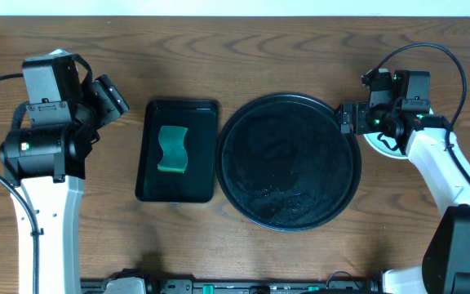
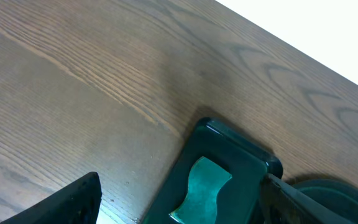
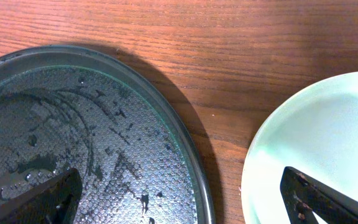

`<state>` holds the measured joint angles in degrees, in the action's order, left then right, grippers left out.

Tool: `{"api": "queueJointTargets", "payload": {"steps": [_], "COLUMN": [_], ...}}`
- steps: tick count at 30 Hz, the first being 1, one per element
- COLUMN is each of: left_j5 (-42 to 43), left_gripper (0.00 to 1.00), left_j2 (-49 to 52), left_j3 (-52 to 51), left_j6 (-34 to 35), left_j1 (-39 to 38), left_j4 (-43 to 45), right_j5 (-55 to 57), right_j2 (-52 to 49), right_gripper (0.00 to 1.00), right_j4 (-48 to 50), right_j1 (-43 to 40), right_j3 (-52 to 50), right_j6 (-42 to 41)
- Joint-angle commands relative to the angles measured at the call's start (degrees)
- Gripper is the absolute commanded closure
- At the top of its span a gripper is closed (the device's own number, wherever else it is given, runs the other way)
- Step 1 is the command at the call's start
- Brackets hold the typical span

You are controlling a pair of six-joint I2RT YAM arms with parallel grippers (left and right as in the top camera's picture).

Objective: Clean dirty plates on tray and stack at the side

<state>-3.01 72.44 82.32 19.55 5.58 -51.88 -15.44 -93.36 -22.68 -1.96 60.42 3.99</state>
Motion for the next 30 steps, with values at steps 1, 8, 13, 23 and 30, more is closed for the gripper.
{"api": "queueJointTargets", "payload": {"steps": [1, 8, 13, 23, 30], "left_j5": [-0.70, -0.70, -0.70, -0.70, -0.70], "left_gripper": [0.19, 0.19, 0.19, 0.19, 0.19], "left_j2": [0.31, 0.31, 0.31, 0.31, 0.31], "left_j3": [1.01, 1.01, 1.01, 1.01, 1.01], "left_j6": [0.48, 0.48, 0.48, 0.48, 0.48], "left_j1": [0.24, 0.24, 0.24, 0.24, 0.24], "left_j4": [0.00, 0.00, 0.00, 0.02, 0.00], "right_j5": [0.17, 0.17, 0.17, 0.17, 0.20], "right_j2": [0.13, 0.13, 0.13, 0.13, 2.10], "right_gripper": [0.01, 0.01, 0.01, 0.01, 0.01], "right_j4": [-0.09, -0.09, -0.09, -0.22, -2.08], "right_j1": [0.50, 0.50, 0.50, 0.55, 0.57], "right_j3": [0.96, 0.96, 0.96, 0.61, 0.57], "right_j6": [-0.07, -0.07, -0.07, -0.07, -0.07]}}
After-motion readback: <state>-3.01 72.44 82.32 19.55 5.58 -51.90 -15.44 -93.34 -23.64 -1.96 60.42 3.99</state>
